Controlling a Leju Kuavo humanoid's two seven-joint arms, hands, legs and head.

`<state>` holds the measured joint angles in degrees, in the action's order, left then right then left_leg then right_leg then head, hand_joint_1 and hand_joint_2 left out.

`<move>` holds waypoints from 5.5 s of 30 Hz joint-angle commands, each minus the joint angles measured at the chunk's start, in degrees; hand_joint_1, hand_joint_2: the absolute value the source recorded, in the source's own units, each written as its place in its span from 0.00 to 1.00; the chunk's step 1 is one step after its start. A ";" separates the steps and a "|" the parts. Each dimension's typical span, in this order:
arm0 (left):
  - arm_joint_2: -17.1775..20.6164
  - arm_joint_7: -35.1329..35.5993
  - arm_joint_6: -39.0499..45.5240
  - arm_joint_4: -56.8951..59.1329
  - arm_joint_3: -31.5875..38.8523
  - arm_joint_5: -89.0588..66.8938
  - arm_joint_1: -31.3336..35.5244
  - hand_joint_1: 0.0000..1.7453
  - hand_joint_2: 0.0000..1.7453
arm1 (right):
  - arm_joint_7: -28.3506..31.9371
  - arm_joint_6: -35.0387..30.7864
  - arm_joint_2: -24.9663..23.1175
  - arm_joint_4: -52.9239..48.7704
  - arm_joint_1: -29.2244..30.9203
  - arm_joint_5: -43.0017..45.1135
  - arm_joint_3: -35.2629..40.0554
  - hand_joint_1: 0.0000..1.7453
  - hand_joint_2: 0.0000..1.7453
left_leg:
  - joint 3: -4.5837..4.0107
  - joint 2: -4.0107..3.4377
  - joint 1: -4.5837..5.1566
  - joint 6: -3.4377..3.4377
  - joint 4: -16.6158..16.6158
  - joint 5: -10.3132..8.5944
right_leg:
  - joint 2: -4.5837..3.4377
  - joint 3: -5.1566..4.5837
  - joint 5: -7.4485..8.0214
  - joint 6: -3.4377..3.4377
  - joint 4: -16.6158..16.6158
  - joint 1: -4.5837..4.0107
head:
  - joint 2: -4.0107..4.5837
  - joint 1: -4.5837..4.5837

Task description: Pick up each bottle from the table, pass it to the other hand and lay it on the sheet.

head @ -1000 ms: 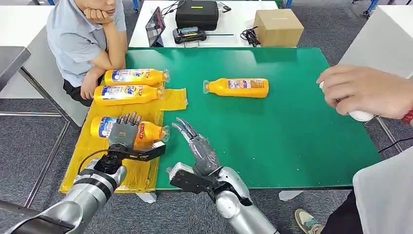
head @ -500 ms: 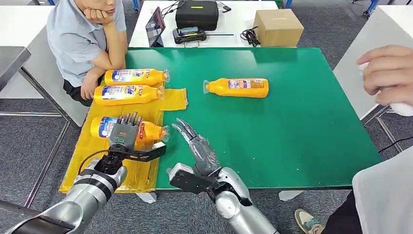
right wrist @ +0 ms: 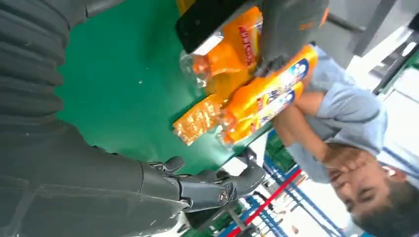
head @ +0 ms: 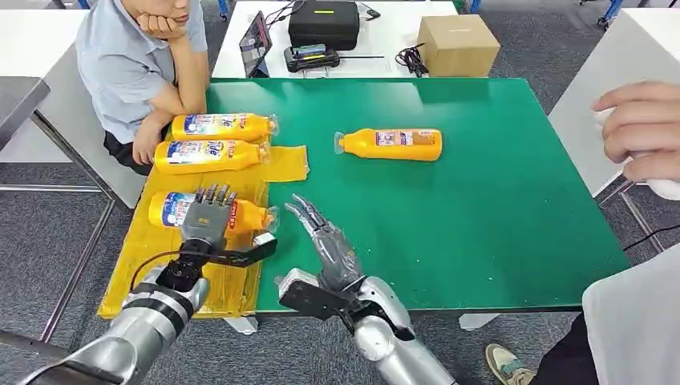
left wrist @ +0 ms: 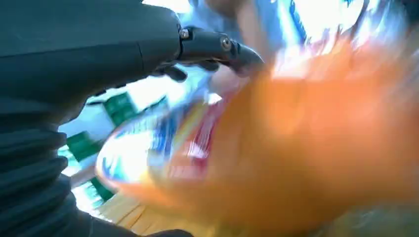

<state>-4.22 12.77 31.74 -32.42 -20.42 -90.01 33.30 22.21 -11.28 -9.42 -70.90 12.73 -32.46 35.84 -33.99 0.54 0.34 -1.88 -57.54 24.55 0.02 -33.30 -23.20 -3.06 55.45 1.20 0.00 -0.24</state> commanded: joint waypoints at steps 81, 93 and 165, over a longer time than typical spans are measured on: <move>-4.90 -34.27 2.04 -56.22 2.73 77.44 -33.93 0.00 1.00 | -14.81 -6.90 18.58 -5.23 -10.19 -24.28 -20.00 0.00 1.00 | -0.39 -0.14 -0.01 0.05 0.05 0.07 | -0.08 -0.42 0.00 0.07 -0.10 -0.03 | 0.00 -0.07; -4.94 -32.35 0.81 -54.87 1.53 79.30 -33.37 0.00 1.00 | -18.29 -3.83 20.84 -4.36 -6.06 -26.18 -14.38 0.00 1.00 | -0.40 -0.15 0.00 0.06 0.03 0.07 | -0.09 -0.44 -0.01 0.07 -0.08 -0.03 | 0.00 -0.04; -3.57 -29.22 -1.08 -47.39 -2.14 77.98 -27.90 0.00 1.00 | -16.18 15.98 29.42 10.89 0.09 -6.20 -8.22 0.92 1.00 | 0.19 0.06 -0.04 0.09 0.05 0.07 | 0.12 0.22 -0.04 0.12 -0.18 -0.08 | 0.00 -0.07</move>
<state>-9.44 -15.19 30.93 -85.00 -20.22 -13.20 2.05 2.62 1.90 19.15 -65.57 13.45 -44.96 26.27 -33.98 0.50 0.38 -1.89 -57.55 24.59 0.00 -33.31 -23.20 -3.06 55.38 1.21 0.00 -0.31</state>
